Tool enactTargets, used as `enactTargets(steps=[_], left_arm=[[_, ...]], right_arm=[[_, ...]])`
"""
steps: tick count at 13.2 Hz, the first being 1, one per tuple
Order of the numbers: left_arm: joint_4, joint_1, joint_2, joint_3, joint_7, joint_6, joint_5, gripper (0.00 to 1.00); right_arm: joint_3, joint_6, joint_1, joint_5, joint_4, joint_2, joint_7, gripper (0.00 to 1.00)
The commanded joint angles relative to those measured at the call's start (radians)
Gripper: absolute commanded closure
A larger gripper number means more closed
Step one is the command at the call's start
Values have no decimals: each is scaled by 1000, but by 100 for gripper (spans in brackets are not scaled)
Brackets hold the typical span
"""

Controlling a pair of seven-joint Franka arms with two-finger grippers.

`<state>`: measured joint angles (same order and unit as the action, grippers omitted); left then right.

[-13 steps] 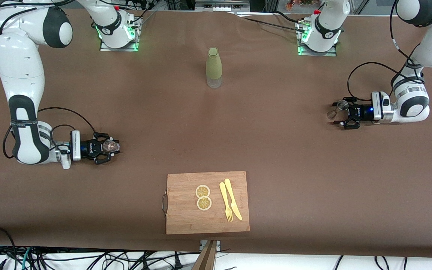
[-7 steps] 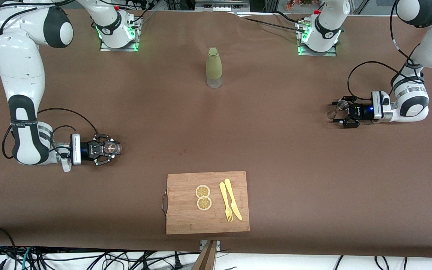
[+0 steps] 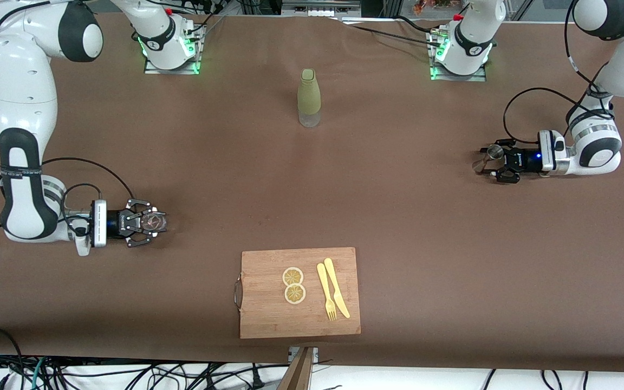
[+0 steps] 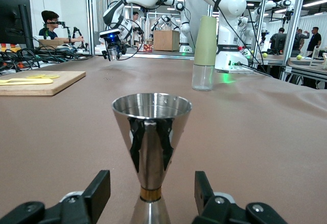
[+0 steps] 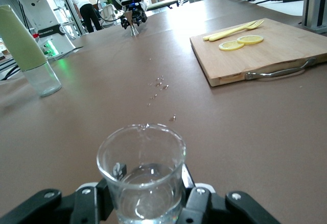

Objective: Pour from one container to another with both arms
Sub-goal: 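Lift the beaker with the right gripper while the left gripper lifts the jigger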

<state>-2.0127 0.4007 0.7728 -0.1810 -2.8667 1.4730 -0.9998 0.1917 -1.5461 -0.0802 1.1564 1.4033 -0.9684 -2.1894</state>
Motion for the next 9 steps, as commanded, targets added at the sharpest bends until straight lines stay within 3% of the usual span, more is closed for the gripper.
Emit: enactTargets(steps=[1,4,5,9], left_arm=[[-17,1,23,-22,-411,-25,32,35],[-17,12,23,-23,-414,-26,38,35],[-17,13,23,-23,-414,-26,49,42],[-17,18,22,-23,-414,-30,52,45]], right_arm=[[-8,-47,25,17,6,23,51,66],[-6,-94,68,49,-38,30,115,66],[-6,-113,76,68,-43,30,147,65],[-8,-155,109,75,-73,30,235,65]])
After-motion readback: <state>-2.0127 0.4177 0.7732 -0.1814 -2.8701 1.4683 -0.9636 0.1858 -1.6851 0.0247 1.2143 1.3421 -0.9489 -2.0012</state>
